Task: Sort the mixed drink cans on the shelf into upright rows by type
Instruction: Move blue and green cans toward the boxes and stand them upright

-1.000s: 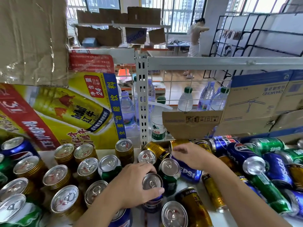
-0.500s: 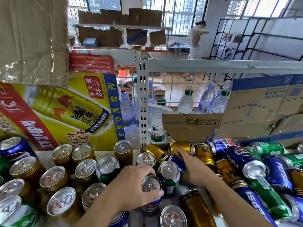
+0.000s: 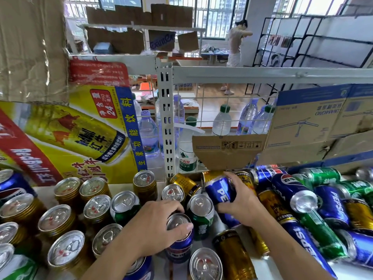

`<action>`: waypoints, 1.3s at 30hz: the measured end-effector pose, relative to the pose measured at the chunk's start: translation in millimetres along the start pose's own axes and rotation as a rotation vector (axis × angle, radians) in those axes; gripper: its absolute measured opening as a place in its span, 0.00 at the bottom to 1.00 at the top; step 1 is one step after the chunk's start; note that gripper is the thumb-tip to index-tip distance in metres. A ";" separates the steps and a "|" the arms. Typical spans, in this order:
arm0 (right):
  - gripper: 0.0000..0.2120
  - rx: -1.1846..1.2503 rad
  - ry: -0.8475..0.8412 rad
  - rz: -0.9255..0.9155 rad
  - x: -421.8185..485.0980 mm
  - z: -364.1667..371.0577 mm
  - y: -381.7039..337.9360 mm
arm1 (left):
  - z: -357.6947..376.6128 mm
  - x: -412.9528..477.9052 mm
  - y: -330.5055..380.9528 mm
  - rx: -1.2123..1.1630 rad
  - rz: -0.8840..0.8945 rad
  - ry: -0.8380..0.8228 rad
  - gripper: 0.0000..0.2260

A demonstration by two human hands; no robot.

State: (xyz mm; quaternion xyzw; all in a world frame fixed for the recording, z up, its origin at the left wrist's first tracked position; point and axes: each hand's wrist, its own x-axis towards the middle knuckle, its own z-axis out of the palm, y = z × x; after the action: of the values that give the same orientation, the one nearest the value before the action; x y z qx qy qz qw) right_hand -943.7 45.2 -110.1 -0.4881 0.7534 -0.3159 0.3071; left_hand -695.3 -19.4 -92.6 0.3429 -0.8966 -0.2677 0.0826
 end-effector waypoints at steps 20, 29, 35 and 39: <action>0.52 -0.992 -0.387 0.024 14.6 -7.9 -49.5 | -3.0 0.1 2.9 -0.064 -0.008 0.036 0.15; 0.42 -0.711 -0.288 -0.106 24.2 -17.3 -57.1 | -25.7 46.7 7.4 0.130 -0.096 0.211 0.08; 0.43 -0.528 -0.292 -0.105 11.7 -20.5 -37.7 | -23.3 101.9 25.4 0.529 -0.271 -0.109 0.18; 0.45 -0.433 -0.250 -0.111 1.4 -26.3 -25.0 | -10.9 127.2 28.1 0.544 -0.338 -0.270 0.22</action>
State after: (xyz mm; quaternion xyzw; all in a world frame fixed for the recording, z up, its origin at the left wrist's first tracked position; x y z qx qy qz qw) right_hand -950.9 40.4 -74.8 -0.6184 0.7317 -0.1010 0.2685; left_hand -803.3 -90.4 -72.8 0.4573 -0.8686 -0.0717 -0.1768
